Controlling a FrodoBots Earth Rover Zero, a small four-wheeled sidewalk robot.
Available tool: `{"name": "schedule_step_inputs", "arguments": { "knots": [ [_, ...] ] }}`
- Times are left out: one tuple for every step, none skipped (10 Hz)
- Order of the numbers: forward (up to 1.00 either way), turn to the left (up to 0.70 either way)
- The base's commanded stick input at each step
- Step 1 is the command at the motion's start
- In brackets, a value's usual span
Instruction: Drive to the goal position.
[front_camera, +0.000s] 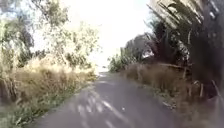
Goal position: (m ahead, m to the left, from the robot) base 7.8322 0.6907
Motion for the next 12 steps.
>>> {"name": "schedule_step_inputs", "arguments": {
  "knots": [
    [0.70, 0.00],
    [0.70, 0.00],
    [0.70, 0.00],
    [0.70, 0.00],
    [0.70, 0.00],
    [0.70, 0.00],
    [0.70, 0.00],
    [0.70, 0.00],
    [0.70, 0.00],
    [0.70, 0.00],
    [0.70, 0.00],
    [0.70, 0.00]
  ]
}}
